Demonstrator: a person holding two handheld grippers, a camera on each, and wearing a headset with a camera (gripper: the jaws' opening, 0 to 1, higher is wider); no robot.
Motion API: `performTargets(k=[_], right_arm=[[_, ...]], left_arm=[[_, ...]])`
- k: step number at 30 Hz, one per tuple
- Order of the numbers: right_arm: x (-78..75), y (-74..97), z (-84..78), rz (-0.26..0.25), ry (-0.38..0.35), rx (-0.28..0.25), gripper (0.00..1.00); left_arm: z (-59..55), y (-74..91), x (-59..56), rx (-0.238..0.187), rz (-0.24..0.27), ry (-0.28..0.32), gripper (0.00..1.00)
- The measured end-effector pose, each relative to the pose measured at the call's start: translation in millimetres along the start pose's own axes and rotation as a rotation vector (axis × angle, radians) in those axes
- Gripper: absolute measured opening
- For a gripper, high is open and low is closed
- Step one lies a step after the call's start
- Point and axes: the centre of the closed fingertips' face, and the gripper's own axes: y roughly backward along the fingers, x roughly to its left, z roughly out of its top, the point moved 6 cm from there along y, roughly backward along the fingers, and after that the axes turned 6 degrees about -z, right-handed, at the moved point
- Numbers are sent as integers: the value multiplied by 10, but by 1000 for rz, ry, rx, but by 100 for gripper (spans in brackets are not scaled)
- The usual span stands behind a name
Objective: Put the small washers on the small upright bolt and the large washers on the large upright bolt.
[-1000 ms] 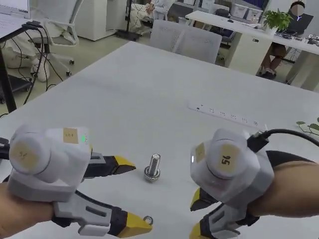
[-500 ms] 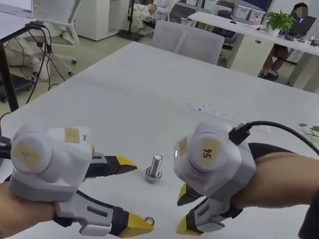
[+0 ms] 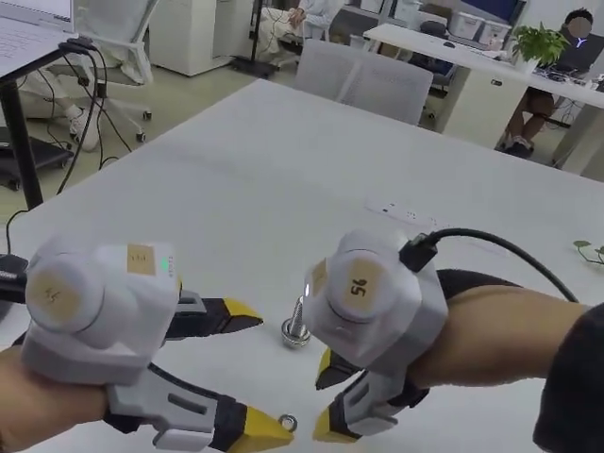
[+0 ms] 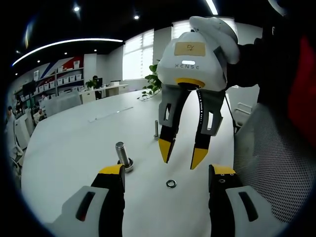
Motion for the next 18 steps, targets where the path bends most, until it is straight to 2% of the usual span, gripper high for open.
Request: performTargets(k=[10, 18], right_arm=[[34, -184, 97, 33, 16, 4, 29], [37, -302, 111, 50, 12, 17, 28]], left_arm=[[-36, 22, -31, -2, 3, 11, 68], [-62, 56, -48, -5, 8, 16, 68]])
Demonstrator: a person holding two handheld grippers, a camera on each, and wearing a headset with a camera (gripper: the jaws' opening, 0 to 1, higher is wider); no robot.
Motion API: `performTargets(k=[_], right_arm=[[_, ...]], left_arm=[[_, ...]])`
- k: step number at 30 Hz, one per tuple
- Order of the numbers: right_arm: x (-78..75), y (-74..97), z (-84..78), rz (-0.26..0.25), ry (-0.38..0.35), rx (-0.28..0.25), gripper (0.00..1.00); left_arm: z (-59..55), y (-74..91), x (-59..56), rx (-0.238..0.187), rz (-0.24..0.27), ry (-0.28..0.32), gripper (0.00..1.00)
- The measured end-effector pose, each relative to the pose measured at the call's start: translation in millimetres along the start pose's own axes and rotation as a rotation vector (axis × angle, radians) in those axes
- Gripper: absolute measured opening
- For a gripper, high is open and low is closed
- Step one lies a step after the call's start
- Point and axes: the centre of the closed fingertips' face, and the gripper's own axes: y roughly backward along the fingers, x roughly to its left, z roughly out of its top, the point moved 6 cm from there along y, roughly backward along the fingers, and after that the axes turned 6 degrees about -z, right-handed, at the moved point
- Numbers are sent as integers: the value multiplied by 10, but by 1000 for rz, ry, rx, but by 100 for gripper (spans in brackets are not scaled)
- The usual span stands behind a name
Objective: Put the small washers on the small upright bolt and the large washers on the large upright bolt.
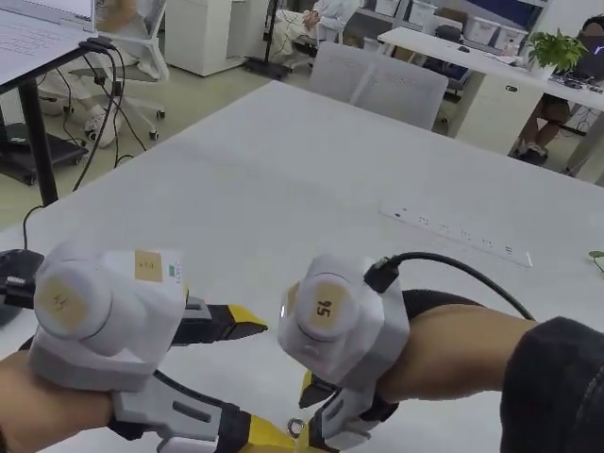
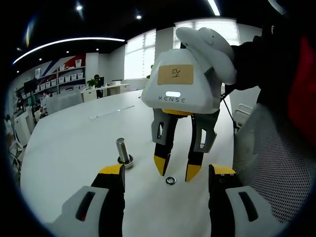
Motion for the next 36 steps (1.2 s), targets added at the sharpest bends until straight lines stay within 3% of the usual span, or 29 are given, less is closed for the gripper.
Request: performTargets(k=[21, 36], right_arm=[[8, -87, -2, -23, 11, 16, 24], [-24, -91, -25, -31, 28, -8, 15]], left_arm=[[0, 20, 0, -9, 4, 4, 67], [1, 5, 4, -9, 0, 5, 67]])
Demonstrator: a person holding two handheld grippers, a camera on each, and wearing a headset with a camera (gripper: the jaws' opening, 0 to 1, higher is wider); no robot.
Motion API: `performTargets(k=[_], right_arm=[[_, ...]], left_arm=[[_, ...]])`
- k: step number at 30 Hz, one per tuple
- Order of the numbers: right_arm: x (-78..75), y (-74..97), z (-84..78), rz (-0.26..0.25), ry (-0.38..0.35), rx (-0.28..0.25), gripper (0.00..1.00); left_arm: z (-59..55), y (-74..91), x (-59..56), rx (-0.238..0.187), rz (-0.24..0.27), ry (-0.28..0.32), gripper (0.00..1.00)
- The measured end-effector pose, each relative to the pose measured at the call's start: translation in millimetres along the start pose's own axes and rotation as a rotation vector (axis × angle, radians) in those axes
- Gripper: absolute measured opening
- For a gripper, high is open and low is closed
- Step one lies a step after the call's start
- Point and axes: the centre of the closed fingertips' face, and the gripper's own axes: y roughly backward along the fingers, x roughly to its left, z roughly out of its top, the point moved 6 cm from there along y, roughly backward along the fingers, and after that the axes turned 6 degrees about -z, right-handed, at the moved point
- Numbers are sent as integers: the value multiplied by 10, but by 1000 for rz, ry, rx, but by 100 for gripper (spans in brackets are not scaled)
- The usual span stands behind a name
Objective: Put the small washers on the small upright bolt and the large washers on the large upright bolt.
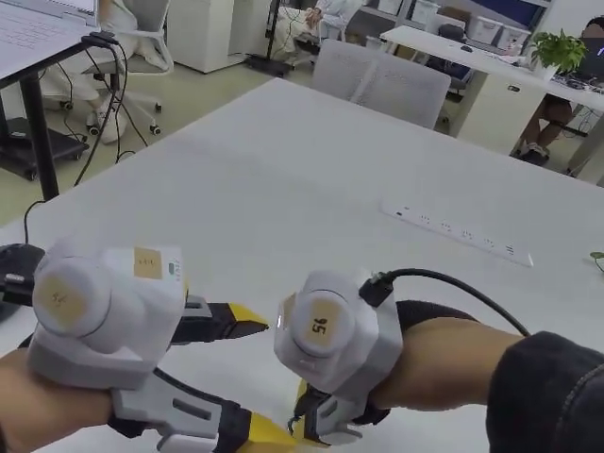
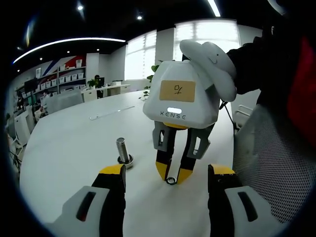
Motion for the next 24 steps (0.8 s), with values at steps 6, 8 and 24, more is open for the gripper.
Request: performTargets(k=[6, 8, 24], right_arm=[[0, -3, 3, -3, 1, 5, 15], [13, -3, 12, -3, 9, 5, 14], [9, 11, -17, -6, -16, -7, 14]], left_arm=[[6, -12, 4, -1, -3, -1, 67], [5, -17, 1, 1, -5, -2, 66], [13, -24, -2, 3, -7, -2, 66]])
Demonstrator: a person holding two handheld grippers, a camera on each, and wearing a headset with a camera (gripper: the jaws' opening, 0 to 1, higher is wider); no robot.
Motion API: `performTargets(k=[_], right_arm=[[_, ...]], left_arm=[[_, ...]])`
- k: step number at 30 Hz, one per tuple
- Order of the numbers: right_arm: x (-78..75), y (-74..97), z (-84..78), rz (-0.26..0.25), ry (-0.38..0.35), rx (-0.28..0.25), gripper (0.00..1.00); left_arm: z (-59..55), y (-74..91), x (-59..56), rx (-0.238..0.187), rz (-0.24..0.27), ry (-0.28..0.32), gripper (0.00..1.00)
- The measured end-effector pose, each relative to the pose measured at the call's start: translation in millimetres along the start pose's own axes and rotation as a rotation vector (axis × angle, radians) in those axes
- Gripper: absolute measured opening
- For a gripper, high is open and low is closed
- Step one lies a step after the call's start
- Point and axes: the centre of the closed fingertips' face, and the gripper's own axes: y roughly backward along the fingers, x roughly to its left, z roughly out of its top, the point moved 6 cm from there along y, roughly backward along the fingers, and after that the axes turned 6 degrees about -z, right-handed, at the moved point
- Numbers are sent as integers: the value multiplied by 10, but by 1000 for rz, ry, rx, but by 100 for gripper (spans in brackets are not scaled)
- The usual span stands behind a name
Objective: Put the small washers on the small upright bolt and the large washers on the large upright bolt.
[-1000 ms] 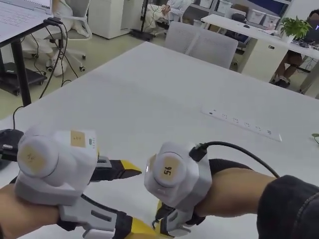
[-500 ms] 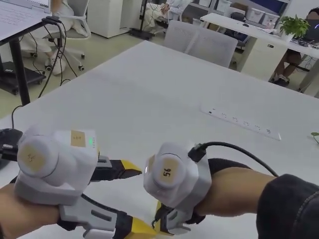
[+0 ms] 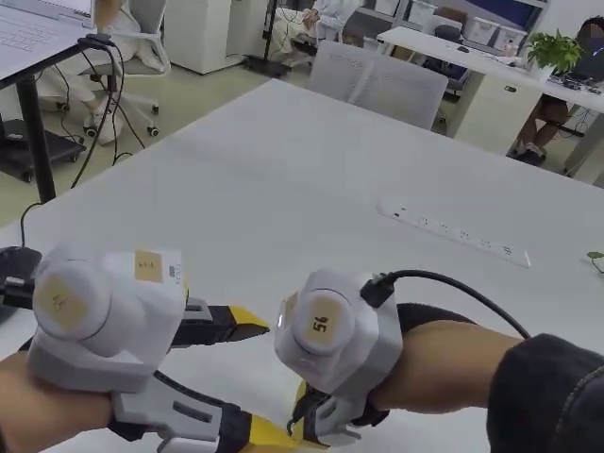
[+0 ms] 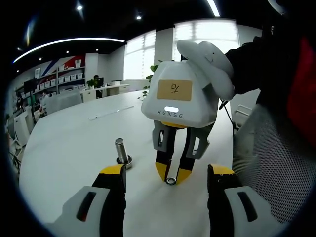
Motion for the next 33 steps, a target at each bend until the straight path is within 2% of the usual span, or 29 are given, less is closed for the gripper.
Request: performTargets(k=[6, 11, 16, 25, 33], right_arm=[[-7, 0, -5, -2, -2, 1, 14], [-31, 33, -91, -6, -17, 15, 14], [-53, 102, -141, -15, -39, 6, 14], [-87, 183, -321, -32, -66, 25, 14], [-158, 339, -468, -62, -105, 21, 14]], left_arm=[[8, -13, -11, 3, -5, -3, 66], [12, -17, -7, 4, -5, -2, 66], [20, -47, -15, 9, -14, -6, 66], [15, -66, -10, 15, -22, -8, 66], [18, -103, -2, 20, -31, -8, 66]])
